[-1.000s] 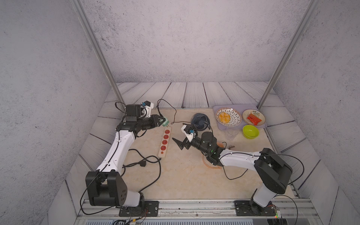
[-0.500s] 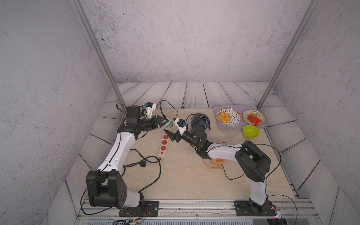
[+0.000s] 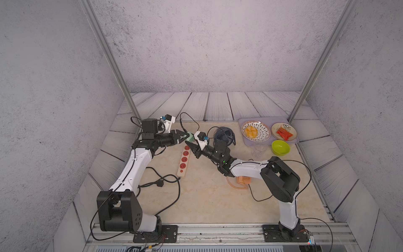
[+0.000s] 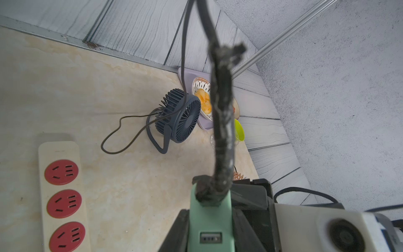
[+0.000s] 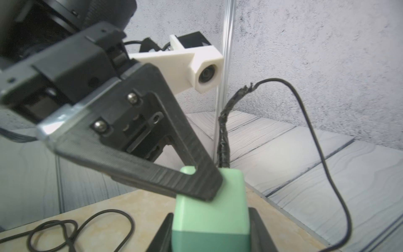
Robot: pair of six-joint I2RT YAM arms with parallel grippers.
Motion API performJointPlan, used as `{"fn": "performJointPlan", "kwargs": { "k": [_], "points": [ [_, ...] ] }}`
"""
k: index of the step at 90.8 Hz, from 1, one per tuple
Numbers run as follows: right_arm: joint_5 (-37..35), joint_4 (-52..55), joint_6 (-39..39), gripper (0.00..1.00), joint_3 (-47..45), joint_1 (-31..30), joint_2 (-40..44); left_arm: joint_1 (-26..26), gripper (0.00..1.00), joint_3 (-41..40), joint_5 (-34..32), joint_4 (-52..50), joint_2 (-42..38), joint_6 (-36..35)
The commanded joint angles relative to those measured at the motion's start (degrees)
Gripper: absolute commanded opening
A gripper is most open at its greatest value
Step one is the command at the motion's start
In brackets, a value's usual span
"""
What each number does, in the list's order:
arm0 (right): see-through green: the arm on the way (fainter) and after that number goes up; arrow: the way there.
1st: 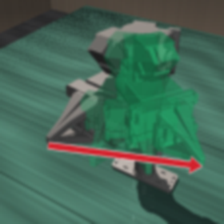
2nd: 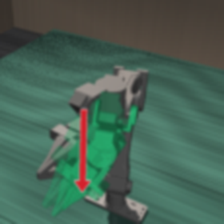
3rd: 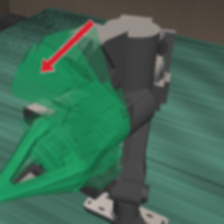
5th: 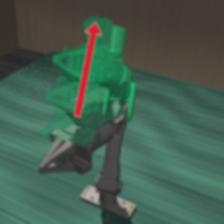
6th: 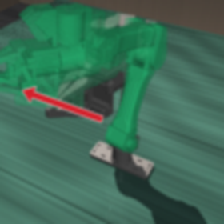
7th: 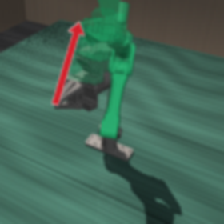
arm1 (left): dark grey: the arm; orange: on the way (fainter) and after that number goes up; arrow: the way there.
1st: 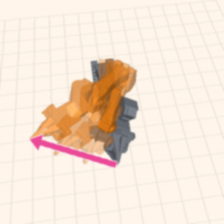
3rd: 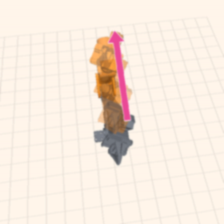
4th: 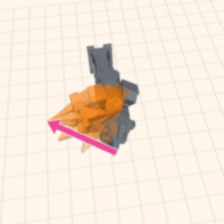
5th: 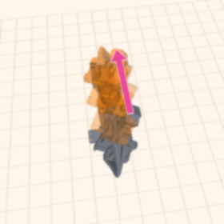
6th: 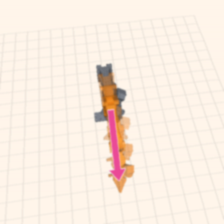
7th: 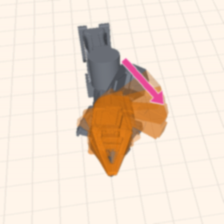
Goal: Plug the desk fan into the power strip
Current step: Adjust the plug.
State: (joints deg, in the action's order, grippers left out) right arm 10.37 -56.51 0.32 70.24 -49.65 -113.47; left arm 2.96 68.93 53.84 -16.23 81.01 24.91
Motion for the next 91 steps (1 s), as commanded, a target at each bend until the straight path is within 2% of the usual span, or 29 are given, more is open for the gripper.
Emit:
{"fn": "performJointPlan", "kwargs": {
  "k": [1,6,11,35,54,91],
  "points": [
    [-1.14,-0.29,-0.68,0.19,1.16,0.52,-0.52,-0.17,0.22,0.05,1.75,0.96,-1.5,0.12],
    [-1.15,-0.06,-1.08,0.12,0.86,0.51,-0.36,-0.29,0.31,0.62,1.38,0.68,-1.3,0.42],
    [-1.23,-0.04,-1.47,0.09,0.36,0.49,-0.14,-0.21,0.37,1.43,1.06,0.07,-1.01,0.85],
    [-1.5,-0.17,-4.06,0.04,-1.46,0.49,0.83,-0.24,0.48,4.25,0.68,-2.41,0.74,2.08],
    [-1.16,0.2,-6.31,0.03,-1.65,0.51,0.98,-0.25,0.48,6.0,-0.07,-5.81,2.26,2.0],
    [0.58,1.11,-9.62,0.01,-1.38,0.41,0.97,-0.16,0.44,6.47,1.62,-7.47,3.78,1.79]
  ]
}}
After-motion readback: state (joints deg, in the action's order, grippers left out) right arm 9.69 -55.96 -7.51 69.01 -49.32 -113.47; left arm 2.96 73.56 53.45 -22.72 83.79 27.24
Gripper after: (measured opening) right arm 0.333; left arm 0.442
